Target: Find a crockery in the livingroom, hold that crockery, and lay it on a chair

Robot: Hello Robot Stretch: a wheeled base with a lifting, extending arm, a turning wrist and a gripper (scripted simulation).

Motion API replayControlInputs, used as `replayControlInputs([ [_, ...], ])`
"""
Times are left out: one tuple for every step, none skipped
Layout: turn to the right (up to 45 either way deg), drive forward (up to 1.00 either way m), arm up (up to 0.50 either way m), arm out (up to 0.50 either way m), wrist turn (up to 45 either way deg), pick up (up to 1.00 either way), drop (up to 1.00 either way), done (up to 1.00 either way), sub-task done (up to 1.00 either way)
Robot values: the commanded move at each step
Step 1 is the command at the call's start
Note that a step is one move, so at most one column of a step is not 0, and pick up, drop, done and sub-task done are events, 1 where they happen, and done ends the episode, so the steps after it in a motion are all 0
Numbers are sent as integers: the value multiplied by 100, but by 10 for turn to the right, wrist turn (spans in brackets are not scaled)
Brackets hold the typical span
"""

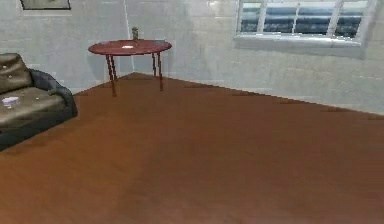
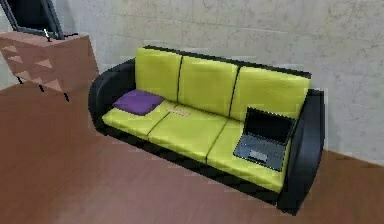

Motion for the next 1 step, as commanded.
replayControlInputs([
  [-30, 0, 0, 0, 0, 0, 0, 0, 0],
])
